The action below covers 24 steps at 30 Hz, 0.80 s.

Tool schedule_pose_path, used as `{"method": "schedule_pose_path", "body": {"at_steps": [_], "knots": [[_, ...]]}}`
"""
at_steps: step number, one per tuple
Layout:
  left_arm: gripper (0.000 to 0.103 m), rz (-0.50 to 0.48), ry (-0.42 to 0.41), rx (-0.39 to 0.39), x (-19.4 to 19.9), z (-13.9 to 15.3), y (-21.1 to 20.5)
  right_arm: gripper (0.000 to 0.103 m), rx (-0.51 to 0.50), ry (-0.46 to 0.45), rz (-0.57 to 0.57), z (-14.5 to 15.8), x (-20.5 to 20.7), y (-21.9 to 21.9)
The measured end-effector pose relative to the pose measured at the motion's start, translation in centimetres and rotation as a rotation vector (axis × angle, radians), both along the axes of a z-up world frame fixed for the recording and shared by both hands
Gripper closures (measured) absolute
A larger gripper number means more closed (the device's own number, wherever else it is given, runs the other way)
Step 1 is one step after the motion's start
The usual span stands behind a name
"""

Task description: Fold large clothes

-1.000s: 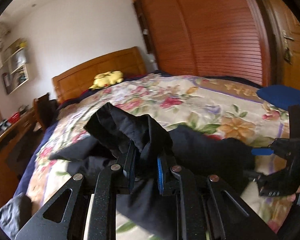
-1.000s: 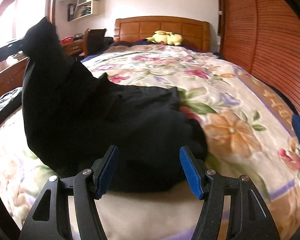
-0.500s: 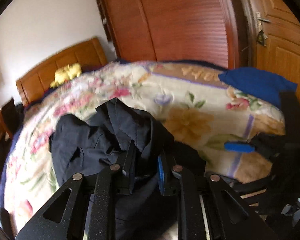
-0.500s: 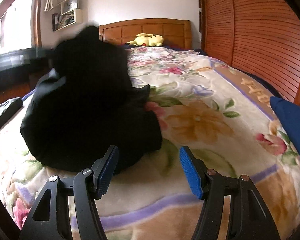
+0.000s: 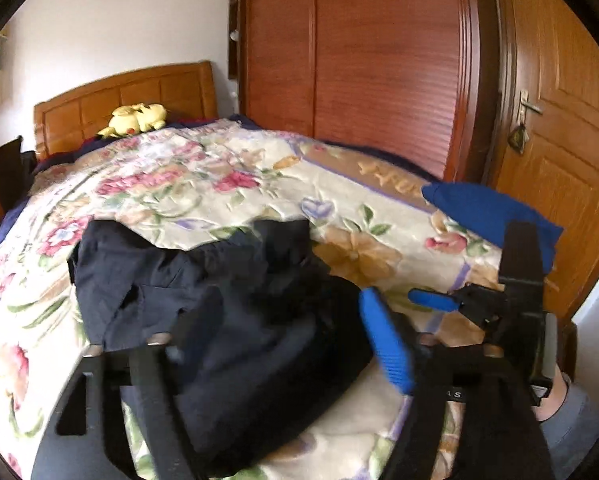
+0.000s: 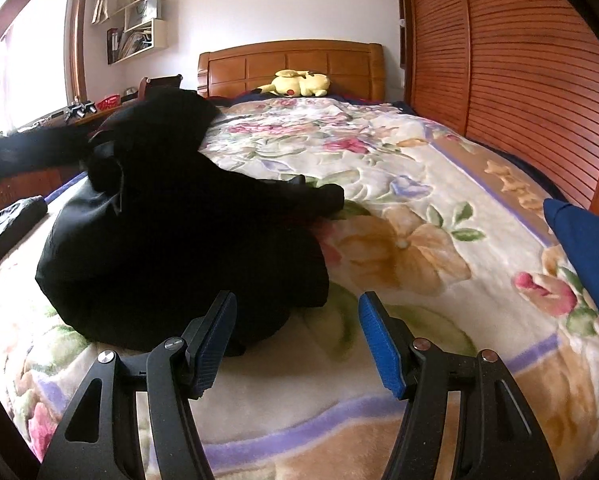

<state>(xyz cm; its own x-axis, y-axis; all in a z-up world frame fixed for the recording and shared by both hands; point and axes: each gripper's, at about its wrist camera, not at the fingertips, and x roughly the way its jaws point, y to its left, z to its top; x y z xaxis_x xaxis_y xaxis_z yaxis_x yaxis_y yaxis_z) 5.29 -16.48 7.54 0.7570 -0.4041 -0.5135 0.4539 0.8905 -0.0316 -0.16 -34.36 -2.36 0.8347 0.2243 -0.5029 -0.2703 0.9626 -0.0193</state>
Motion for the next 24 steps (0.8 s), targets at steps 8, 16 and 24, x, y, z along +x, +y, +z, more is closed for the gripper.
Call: {"method": "schedule_pose_path", "body": {"at_steps": [8,16,24], "knots": [[0.026,0.119,-0.059,-0.044,-1.7,-0.6,5.9,0.038,0.006,-0.019,-0.017,0.3,0.2,-0.2],[0.026,0.248,-0.052,-0.072,-1.7,-3.8,12.5,0.038,0.016,-0.074,-0.007,3.4,0.3,0.7],[0.026,0.301,-0.04,-0.081,-1.5,-6.0,17.0,0.038,-0.06,-0.094,0.132,9.3,3.2,8.1]]}}
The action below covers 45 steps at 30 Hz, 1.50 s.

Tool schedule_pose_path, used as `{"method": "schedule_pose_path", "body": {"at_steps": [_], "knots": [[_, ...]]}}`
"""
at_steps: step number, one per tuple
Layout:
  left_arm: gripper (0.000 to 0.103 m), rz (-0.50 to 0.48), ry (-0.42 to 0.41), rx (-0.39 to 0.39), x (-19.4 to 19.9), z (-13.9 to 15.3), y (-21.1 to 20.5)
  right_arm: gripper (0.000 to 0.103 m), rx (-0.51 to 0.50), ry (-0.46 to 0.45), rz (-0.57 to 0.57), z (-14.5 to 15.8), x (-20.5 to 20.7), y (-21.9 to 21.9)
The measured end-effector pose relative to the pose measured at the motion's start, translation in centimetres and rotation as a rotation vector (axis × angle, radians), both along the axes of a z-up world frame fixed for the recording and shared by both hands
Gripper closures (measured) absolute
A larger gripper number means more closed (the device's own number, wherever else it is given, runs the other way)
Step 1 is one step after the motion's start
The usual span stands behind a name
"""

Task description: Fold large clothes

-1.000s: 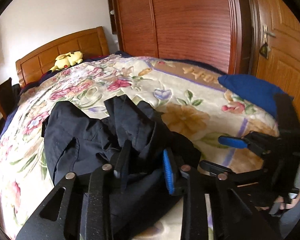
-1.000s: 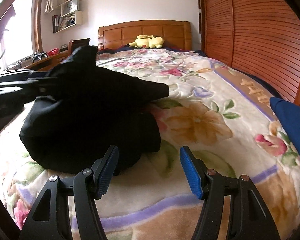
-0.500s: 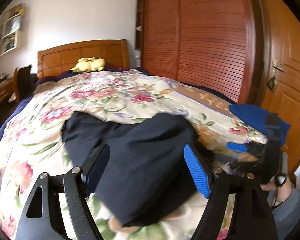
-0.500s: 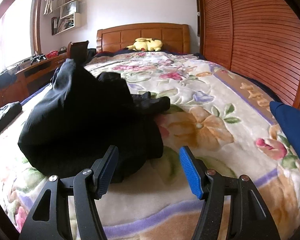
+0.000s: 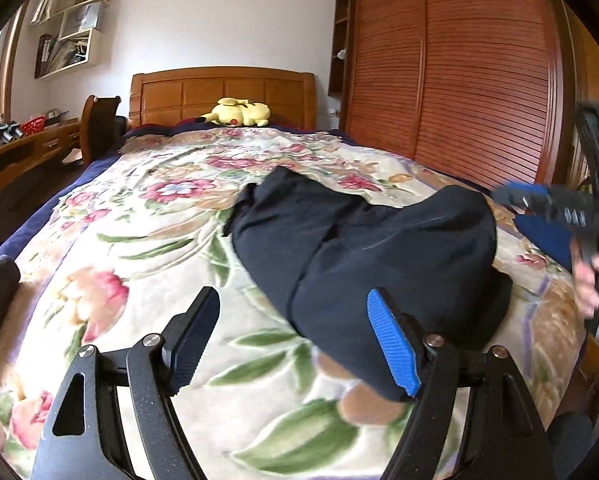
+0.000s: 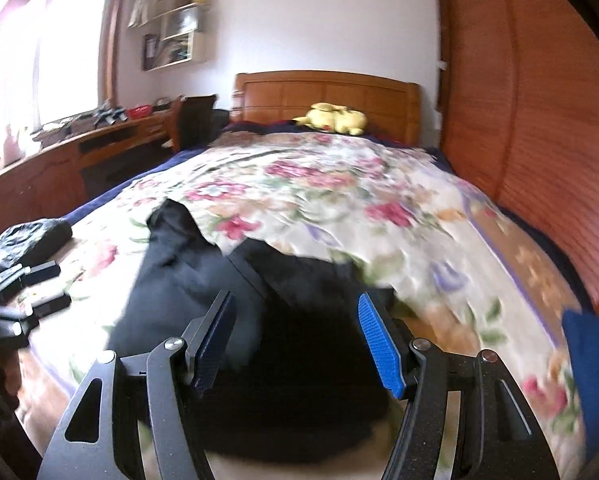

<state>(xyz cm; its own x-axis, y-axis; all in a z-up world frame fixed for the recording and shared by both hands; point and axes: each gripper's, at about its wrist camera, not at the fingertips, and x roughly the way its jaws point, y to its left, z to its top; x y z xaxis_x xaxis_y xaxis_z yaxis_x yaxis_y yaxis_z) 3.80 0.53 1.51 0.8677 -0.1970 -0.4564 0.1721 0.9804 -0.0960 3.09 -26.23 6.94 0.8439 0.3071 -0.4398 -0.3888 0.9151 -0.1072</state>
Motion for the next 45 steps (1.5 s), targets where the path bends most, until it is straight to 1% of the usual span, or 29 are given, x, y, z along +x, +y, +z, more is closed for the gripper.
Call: {"method": "schedule_pose_path", "body": {"at_steps": [3,5,7,10,13,16,18,19,20,22,23,24,26,29,31,33,35,37,39,41,42,43,44,45], "knots": [[0.026,0.011,-0.008,0.007,-0.2,-0.2,1.3,0.038,-0.041,0.024,0.068,1.3,2.0,4.1],[0.026,0.016,-0.009,0.013,-0.3,-0.4,1.9,0.038,-0.065,0.057,0.117,1.7,3.8,7.1],[0.026,0.016,-0.006,0.017,-0.5,-0.6,2.6,0.038,-0.081,0.112,0.169,1.7,5.9,10.0],[0.026,0.012,0.003,0.02,-0.8,-1.2,3.6,0.038,-0.124,0.183,0.218,1.0,9.0,13.8],[0.026,0.009,0.01,0.03,-1.1,-1.5,4.4,0.038,-0.179,0.265,0.213,-0.4,12.4,16.5],[0.026,0.007,0.011,0.029,-1.7,-1.7,5.1,0.038,-0.237,0.308,0.187,-1.5,15.1,17.7],[0.026,0.005,0.013,0.021,-1.9,-1.7,5.7,0.038,-0.25,0.347,0.171,-2.1,16.5,18.0],[0.026,0.006,0.014,0.017,-2.0,-1.7,6.0,0.039,-0.248,0.374,0.171,-2.4,17.2,18.2],[0.026,0.007,0.015,0.012,-2.0,-1.7,6.2,0.046,-0.245,0.391,0.179,-2.7,17.5,18.1],[0.026,0.01,0.016,-0.002,-1.9,-1.6,6.6,0.086,-0.253,0.412,0.205,-3.0,17.4,18.6],[0.026,0.01,0.016,-0.008,-1.9,-1.6,6.7,0.094,-0.268,0.407,0.212,-3.0,17.0,18.7],[0.026,0.008,0.016,-0.012,-1.8,-1.5,6.7,0.097,-0.288,0.382,0.213,-2.7,16.3,18.7],[0.026,0.0,0.013,-0.011,-1.9,-1.5,6.4,0.098,-0.315,0.307,0.206,-1.3,14.6,18.0],[0.026,-0.012,0.013,-0.004,-2.1,-1.5,6.0,0.099,-0.313,0.225,0.16,1.3,12.5,15.2],[0.026,-0.017,0.013,-0.001,-2.2,-1.5,5.7,0.099,-0.326,0.193,0.102,3.0,12.1,12.8],[0.026,-0.025,0.011,0.003,-2.4,-1.5,5.3,0.1,-0.346,0.182,0.022,3.6,12.5,10.0],[0.026,-0.029,0.011,0.009,-2.4,-1.5,5.0,0.1,-0.391,0.172,-0.068,2.9,13.2,7.6],[0.026,-0.032,0.011,0.011,-2.4,-1.5,4.8,0.1,-0.43,0.199,-0.147,0.8,14.9,5.4],[0.026,-0.036,0.013,0.013,-2.3,-1.6,4.5,0.1,-0.407,0.264,-0.19,-1.7,16.8,3.6],[0.026,-0.038,0.013,0.016,-2.4,-1.6,4.2,0.1,-0.366,0.311,-0.188,-4.0,18.0,2.8],[0.026,-0.039,0.013,0.017,-2.3,-1.6,4.1,0.1,-0.347,0.326,-0.186,-4.6,18.2,2.7],[0.026,-0.04,0.014,0.018,-2.3,-1.6,3.9,0.096,-0.33,0.332,-0.181,-5.0,18.1,2.9],[0.026,-0.041,0.015,0.019,-2.2,-1.6,3.8,0.09,-0.327,0.325,-0.184,-5.1,17.8,3.3],[0.026,-0.042,0.017,0.021,-2.1,-1.7,3.7,0.076,-0.334,0.305,-0.199,-4.8,17.4,3.6]]}}
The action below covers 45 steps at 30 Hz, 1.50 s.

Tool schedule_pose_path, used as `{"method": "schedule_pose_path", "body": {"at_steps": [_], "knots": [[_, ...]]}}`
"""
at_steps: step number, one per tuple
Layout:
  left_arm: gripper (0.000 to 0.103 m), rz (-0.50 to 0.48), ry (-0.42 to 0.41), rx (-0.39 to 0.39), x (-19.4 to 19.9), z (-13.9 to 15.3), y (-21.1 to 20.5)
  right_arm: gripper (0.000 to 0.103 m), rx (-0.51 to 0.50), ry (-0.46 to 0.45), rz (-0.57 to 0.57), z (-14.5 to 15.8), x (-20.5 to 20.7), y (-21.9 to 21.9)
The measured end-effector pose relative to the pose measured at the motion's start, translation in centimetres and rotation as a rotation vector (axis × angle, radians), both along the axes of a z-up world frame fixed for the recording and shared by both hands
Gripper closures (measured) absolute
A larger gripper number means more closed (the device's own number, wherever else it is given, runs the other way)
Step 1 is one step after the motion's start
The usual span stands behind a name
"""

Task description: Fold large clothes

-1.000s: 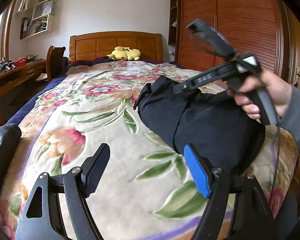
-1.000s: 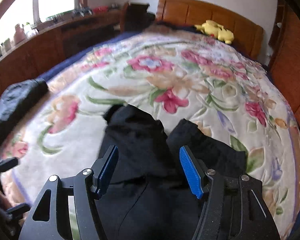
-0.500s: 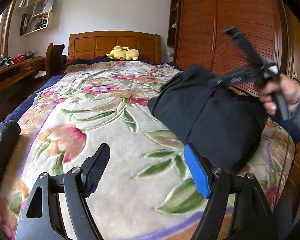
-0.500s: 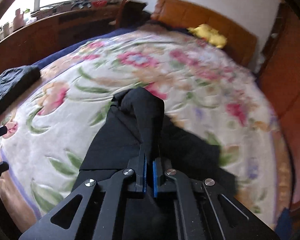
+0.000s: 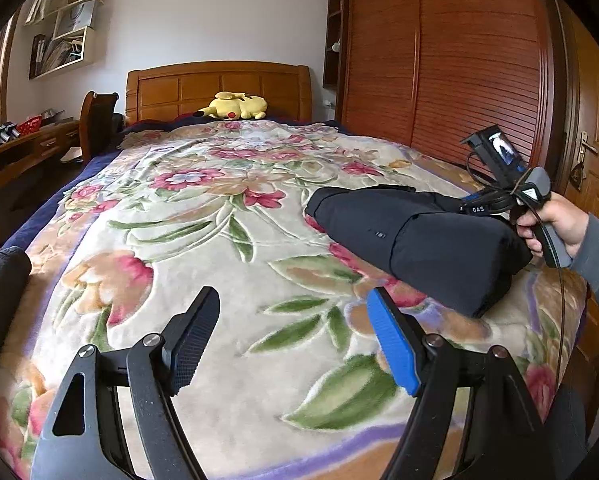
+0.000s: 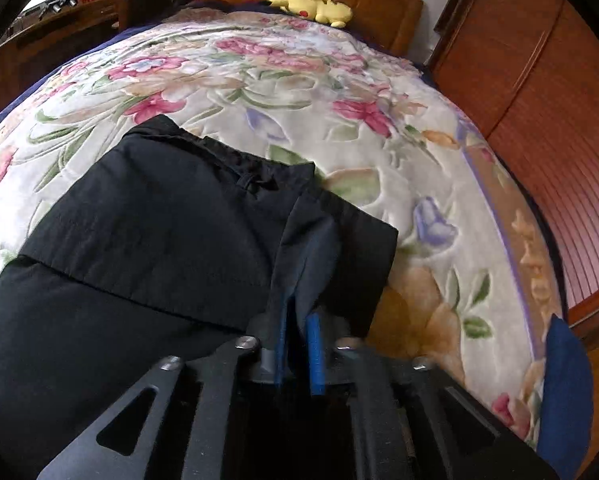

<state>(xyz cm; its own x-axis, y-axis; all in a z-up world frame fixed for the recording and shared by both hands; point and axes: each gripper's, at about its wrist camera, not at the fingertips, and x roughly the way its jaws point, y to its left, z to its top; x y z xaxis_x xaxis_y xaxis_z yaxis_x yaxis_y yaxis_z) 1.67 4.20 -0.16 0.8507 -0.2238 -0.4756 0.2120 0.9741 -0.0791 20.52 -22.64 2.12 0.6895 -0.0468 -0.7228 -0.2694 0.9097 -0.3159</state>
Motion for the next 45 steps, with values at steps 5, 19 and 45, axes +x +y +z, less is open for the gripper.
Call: {"method": "schedule_pose_path", "body": {"at_steps": [5,19,45], "knots": [[0.026,-0.005,0.004,0.009,0.1,-0.2,-0.5,0.045,0.074,-0.149,-0.007,3.1,-4.5,-0.2],[0.026,0.0,0.005,0.015,-0.2,-0.1,-0.9,0.043,0.226,-0.153,0.238,-2.0,-12.1,3.5],[0.026,-0.014,-0.031,0.033,0.3,-0.1,-3.3,0.04,0.308,-0.206,-0.033,-5.2,-20.2,-9.6]]}}
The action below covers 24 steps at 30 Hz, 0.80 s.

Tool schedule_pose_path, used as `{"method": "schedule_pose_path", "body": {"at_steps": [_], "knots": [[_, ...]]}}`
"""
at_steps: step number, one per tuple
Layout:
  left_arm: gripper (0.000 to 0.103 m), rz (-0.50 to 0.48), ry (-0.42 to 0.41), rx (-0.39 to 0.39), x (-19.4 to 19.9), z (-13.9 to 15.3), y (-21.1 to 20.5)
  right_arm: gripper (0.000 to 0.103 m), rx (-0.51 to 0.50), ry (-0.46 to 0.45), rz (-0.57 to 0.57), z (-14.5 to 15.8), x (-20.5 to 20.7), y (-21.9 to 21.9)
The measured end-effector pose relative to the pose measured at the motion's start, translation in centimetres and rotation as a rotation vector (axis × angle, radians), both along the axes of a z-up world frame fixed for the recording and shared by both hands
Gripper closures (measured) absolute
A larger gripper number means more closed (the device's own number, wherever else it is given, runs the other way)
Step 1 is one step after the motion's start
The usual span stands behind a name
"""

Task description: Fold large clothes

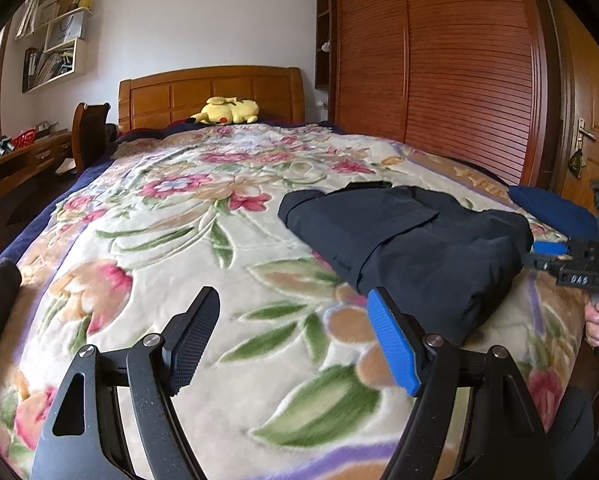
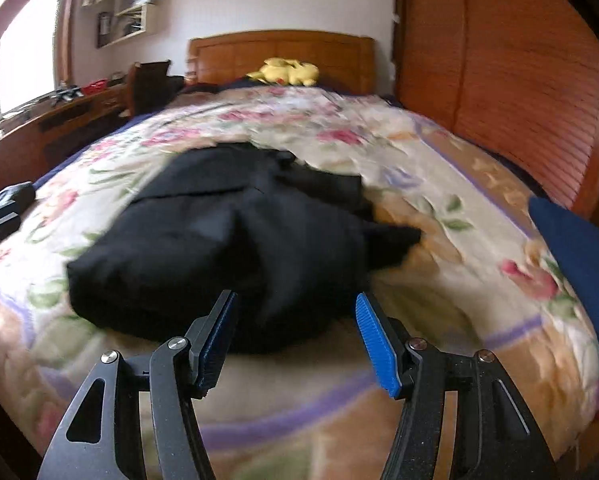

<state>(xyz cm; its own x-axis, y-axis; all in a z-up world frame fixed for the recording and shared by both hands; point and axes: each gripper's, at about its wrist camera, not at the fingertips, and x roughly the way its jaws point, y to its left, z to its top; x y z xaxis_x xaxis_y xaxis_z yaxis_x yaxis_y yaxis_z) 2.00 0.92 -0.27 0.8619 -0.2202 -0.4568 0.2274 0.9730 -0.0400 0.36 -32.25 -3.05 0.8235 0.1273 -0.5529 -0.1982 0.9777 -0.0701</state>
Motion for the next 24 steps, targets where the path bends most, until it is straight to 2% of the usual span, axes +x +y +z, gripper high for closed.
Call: {"method": "schedule_pose_path", "body": {"at_steps": [5,9,13,20,24], "knots": [[0.026,0.006,-0.007,0.03,1.5,0.8,-1.0,0.04,0.032,0.067,0.001,-1.7,1.0,-1.1],[0.026,0.0,0.009,0.05,3.6,1.3,-1.8,0.04,0.097,0.093,0.031,-2.0,2.0,-1.0],[0.026,-0.016,0.021,0.073,6.4,1.6,-2.7,0.04,0.088,0.117,0.035,-2.2,3.4,-0.6],[0.026,-0.037,0.104,0.106,13.1,0.3,-4.4,0.04,0.133,0.206,0.067,-2.9,6.1,-1.1],[0.026,-0.04,0.164,0.105,16.9,-0.7,-5.1,0.04,0.126,0.208,0.074,-2.9,6.1,-1.2]]}}
